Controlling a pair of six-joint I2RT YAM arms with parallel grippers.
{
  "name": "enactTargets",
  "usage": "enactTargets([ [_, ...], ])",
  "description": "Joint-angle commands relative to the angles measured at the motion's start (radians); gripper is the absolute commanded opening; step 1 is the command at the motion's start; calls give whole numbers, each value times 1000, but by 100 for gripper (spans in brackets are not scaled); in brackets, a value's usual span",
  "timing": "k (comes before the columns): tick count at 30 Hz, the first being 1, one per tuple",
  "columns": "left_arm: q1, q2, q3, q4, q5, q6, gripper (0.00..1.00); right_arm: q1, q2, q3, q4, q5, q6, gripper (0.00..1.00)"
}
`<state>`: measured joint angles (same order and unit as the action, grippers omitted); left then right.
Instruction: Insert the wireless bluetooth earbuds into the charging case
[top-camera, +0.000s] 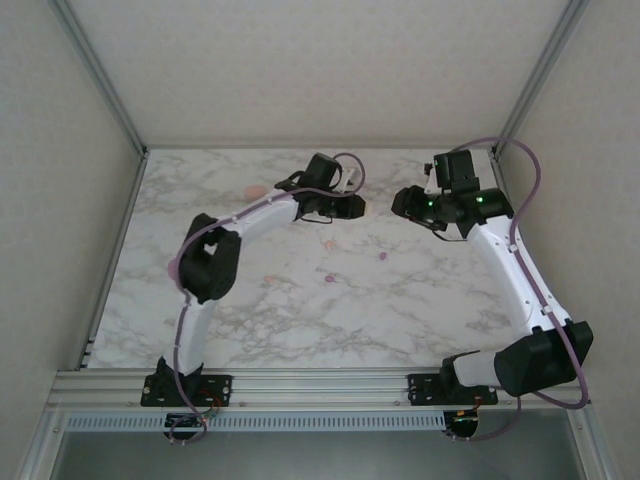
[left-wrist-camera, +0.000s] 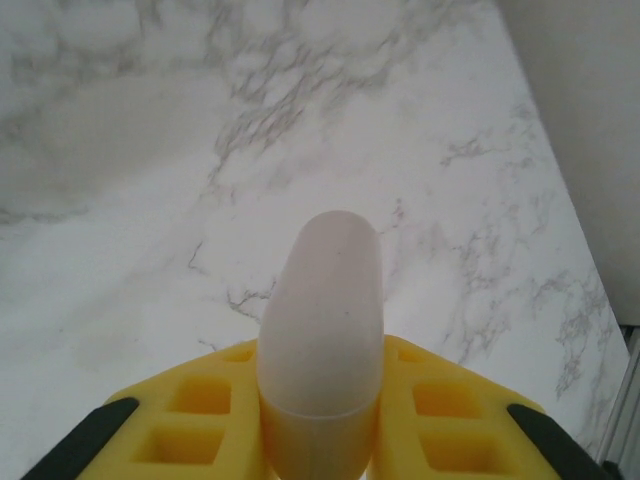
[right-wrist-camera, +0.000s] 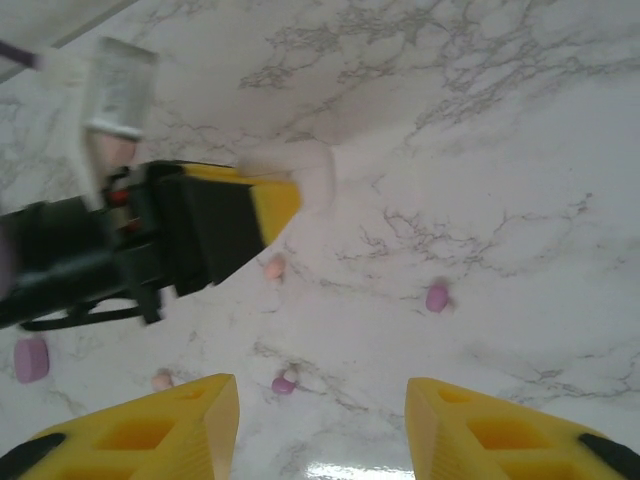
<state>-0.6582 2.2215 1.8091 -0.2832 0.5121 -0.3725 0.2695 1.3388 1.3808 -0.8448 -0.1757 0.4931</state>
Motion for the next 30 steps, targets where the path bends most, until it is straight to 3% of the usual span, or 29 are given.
enactTargets([
  [1, 4, 81, 92, -106, 64, -140, 22, -12, -42, -30, 40, -1, 27, 48],
  [12, 11, 256, 274, -237, -26, -192, 25, -25, -31, -55, 48, -8, 30, 47],
  [23, 26, 268, 351, -343, -118, -130, 57, -29, -17, -48, 52, -20, 36, 48],
  [30, 44, 206, 374, -427, -211, -49, 67, -29, -24, -58, 55, -19, 43, 48],
])
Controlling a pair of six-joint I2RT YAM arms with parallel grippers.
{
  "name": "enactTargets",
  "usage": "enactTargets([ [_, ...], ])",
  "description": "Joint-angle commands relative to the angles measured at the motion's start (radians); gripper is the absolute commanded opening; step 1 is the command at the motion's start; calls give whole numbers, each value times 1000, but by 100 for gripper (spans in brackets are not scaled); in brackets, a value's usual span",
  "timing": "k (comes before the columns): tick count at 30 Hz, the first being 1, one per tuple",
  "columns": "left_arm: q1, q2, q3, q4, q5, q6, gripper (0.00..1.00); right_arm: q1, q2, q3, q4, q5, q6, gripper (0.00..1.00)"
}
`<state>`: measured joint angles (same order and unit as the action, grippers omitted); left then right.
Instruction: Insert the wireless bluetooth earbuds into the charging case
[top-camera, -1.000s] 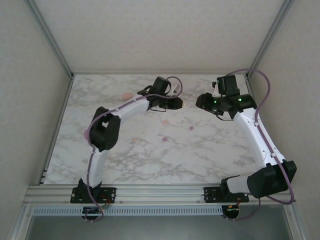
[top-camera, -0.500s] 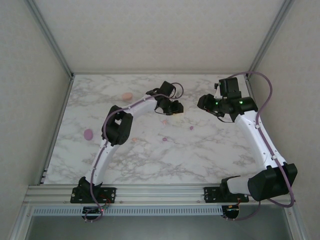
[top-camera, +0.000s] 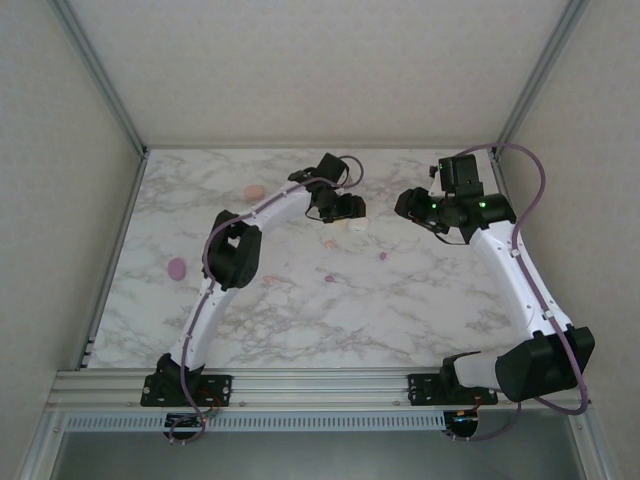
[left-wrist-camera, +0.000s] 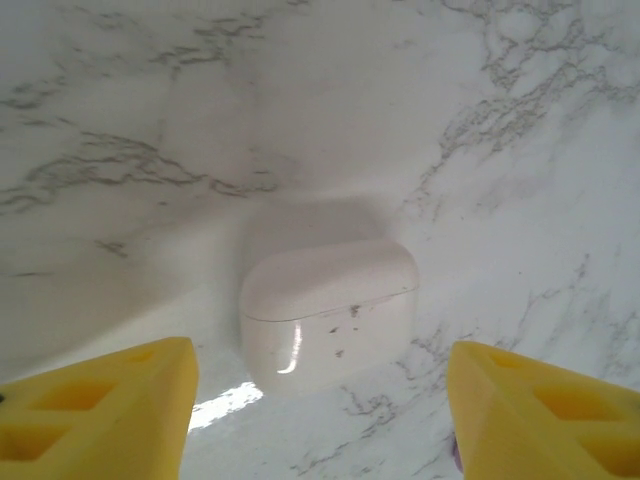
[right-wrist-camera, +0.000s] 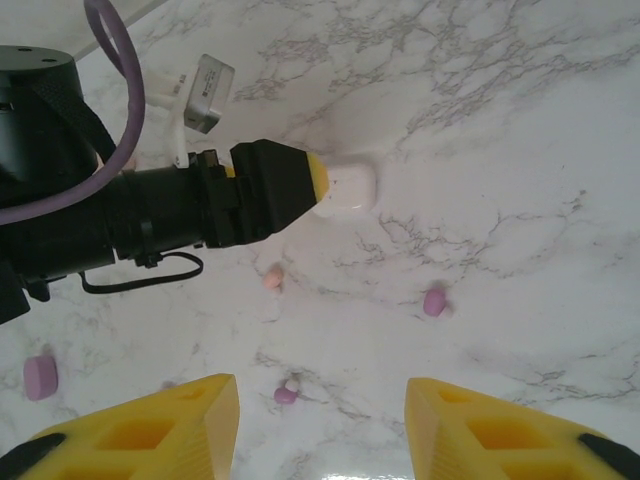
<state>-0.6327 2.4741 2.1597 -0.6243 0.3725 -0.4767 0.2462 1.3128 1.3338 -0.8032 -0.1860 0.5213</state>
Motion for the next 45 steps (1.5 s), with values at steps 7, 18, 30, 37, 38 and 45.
enactTargets([
  [7, 79, -225, -124, -74, -181, 193, 68, -6, 10, -18, 27, -20, 19, 49],
  [18, 311, -377, -310, -131, -163, 589, 70, -7, 67, -8, 58, -97, 34, 51],
  [30, 406, -238, -208, -178, -242, 1088, 72, -7, 92, 1, 63, -163, 54, 55],
  [37, 461, -110, -38, -261, -221, 1127, 72, 5, 114, -43, 160, -301, 28, 68],
  [38, 461, -101, -30, -263, -209, 1143, 72, 13, 124, -49, 182, -317, 29, 69],
  [45, 472, -32, 38, -274, -180, 1258, 72, 94, 210, -32, 257, -313, 84, 71],
])
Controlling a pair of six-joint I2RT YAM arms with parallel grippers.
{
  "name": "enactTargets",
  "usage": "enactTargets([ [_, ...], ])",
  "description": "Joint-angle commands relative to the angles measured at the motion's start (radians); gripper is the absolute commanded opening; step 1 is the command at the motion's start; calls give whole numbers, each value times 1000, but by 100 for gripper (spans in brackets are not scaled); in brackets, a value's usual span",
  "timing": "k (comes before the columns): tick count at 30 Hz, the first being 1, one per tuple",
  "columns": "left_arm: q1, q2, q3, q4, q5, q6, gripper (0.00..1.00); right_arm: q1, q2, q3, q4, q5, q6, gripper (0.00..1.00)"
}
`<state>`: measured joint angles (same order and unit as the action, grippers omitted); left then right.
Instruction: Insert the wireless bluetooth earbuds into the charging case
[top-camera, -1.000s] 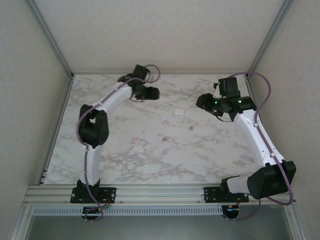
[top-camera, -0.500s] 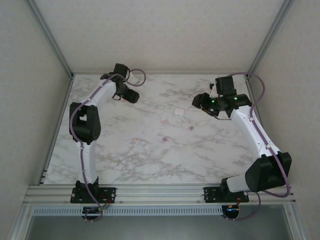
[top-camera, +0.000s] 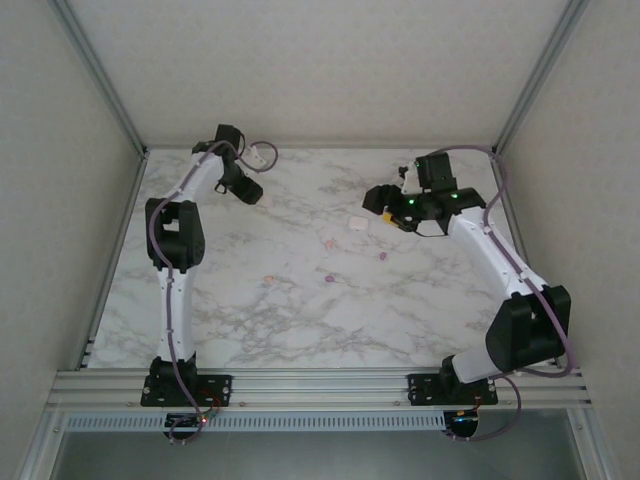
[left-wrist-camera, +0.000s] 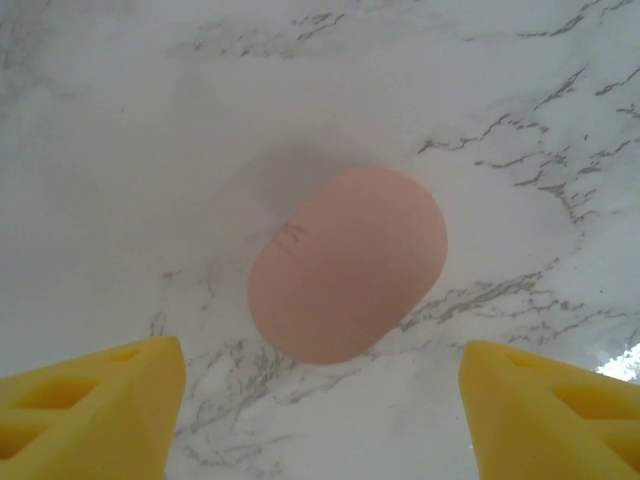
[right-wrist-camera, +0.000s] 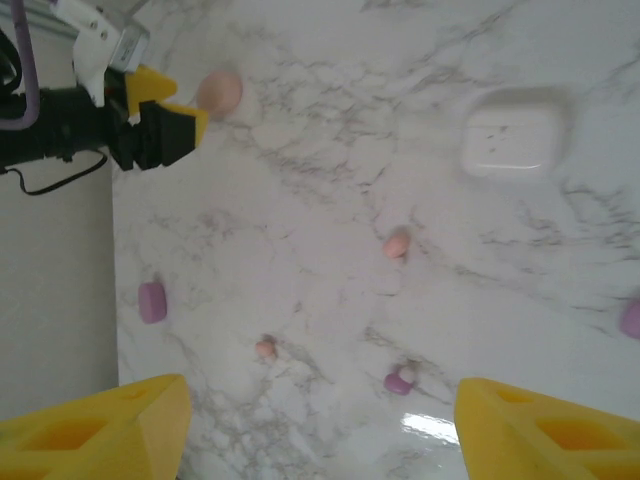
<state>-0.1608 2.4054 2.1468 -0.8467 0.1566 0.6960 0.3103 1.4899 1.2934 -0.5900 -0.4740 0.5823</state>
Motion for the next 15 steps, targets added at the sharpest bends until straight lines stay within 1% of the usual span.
enactTargets([
  [1, 4, 45, 61, -54, 43, 101, 72, 43, 45, 19, 36, -21, 20, 71],
  [3, 7, 65, 90, -76, 79, 141, 72, 68, 69, 46, 16, -12, 11, 71],
  [5, 10, 82, 108, -89, 85, 170, 72, 85, 87, 65, -5, 3, 1, 71],
  [7, 12, 96, 128, -93, 76, 176, 72, 96, 99, 85, -20, 8, -2, 72],
  [11, 22, 122, 155, -104, 112, 178, 72, 104, 110, 102, -28, 21, -1, 72],
  [15, 23, 144, 175, -112, 122, 183, 71, 107, 119, 119, -42, 26, -2, 72],
])
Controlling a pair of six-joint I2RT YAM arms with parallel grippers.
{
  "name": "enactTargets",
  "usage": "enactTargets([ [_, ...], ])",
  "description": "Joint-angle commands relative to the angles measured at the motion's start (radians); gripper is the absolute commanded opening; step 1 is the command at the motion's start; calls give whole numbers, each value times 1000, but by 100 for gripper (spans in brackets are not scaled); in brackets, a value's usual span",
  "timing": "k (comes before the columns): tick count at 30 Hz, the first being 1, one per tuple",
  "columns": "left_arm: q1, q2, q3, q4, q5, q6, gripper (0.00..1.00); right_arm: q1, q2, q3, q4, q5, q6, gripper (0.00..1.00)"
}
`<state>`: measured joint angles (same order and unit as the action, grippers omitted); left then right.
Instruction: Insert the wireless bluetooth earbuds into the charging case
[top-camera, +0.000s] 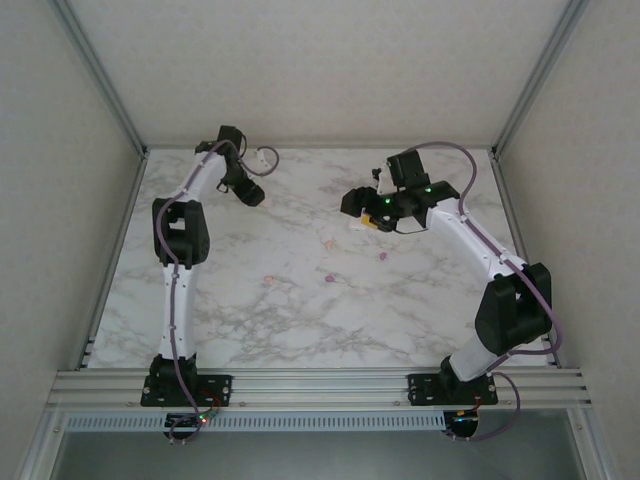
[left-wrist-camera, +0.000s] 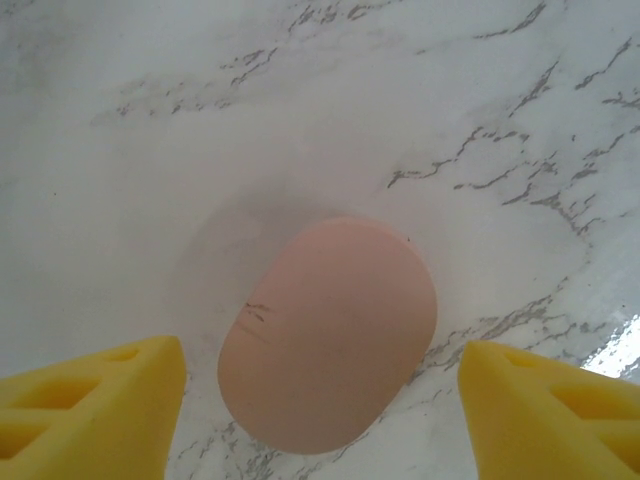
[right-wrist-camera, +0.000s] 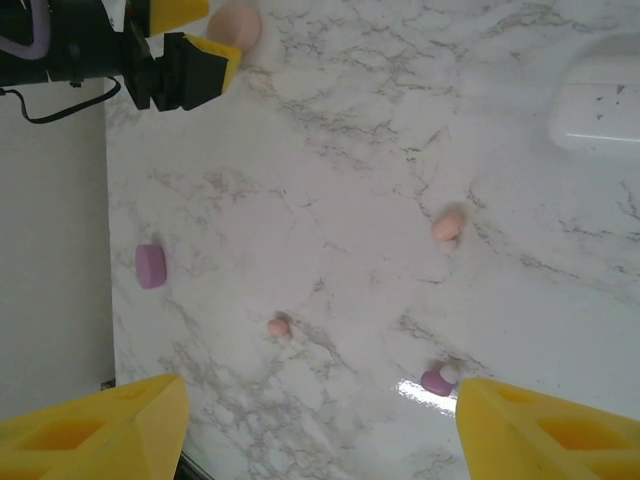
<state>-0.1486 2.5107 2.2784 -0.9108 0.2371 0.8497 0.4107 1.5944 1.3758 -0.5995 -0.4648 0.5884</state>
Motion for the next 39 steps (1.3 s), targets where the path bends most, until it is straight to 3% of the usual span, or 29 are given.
enactTargets([
  [1, 11, 44, 47, -49, 41, 29, 70, 8, 15, 41, -35, 19, -9, 72],
  [12, 12, 76, 47, -43, 51, 20, 67, 13, 7, 47, -53, 37, -7, 72],
  [22, 2, 6, 15, -111, 119, 1, 43, 14, 6, 30, -57, 74, -7, 72],
  [27, -27, -109, -112, -101, 151, -20, 35, 9, 2, -7, -26, 99, 21, 72],
  [32, -84, -289, -302, -58, 201, -21, 34, -12, 11, -31, 9, 71, 43, 69],
  [39, -224, -554, -535, 41, 261, -63, 34, -72, -5, -76, 132, -91, 76, 59],
])
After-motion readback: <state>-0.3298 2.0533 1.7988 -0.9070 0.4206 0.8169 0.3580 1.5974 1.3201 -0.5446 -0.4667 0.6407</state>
